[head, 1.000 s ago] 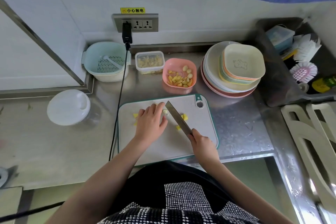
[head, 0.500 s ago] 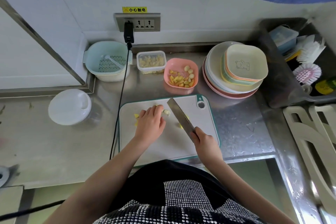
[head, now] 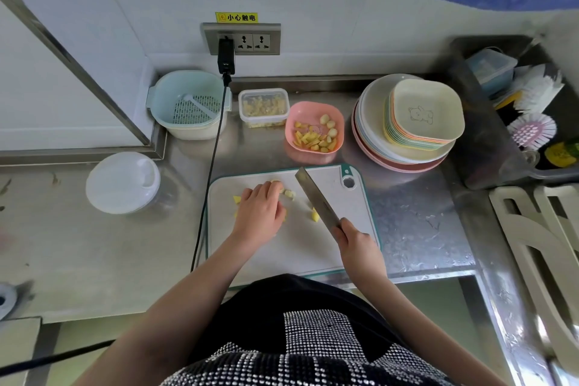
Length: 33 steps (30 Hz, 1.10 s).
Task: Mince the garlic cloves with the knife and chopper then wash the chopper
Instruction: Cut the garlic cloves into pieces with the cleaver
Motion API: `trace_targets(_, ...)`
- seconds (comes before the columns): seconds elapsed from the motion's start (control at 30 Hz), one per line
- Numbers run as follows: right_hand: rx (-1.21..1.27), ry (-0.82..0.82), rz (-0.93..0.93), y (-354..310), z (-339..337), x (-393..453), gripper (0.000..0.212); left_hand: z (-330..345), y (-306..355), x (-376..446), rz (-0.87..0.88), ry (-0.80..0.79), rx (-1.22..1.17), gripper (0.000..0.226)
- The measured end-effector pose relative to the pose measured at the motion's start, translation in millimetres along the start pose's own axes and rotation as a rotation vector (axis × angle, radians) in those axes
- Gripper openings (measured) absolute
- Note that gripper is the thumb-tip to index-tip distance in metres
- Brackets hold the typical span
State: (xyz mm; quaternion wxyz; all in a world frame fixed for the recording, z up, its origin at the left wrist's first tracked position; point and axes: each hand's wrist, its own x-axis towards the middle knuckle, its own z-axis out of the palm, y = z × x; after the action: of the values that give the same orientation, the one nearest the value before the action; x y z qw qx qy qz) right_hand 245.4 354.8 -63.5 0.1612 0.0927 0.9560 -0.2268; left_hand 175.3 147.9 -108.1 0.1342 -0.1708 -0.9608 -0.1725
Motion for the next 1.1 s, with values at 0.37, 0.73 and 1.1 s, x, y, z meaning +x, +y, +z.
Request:
trace_targets(0.37, -0.048, -0.029, -0.015, 1.7, 7.8, -2.2, 0.027, 3.0, 0.8, -3.2, -0.001, -0.013, 0.026, 0.022)
trace_targets(0.73, -0.055, -0.014, -0.002, 8.9, 3.9, 2.2, 0.028, 7.0, 1.9, -0.4, -0.01, -0.06, 0.012, 0.023)
trace_targets(1.1, -0.105, -0.03, -0.032, 9.7, 5.4, 4.0, 0.028, 2.3, 2.0, 0.4, -0.02, -0.105, 0.012, 0.022)
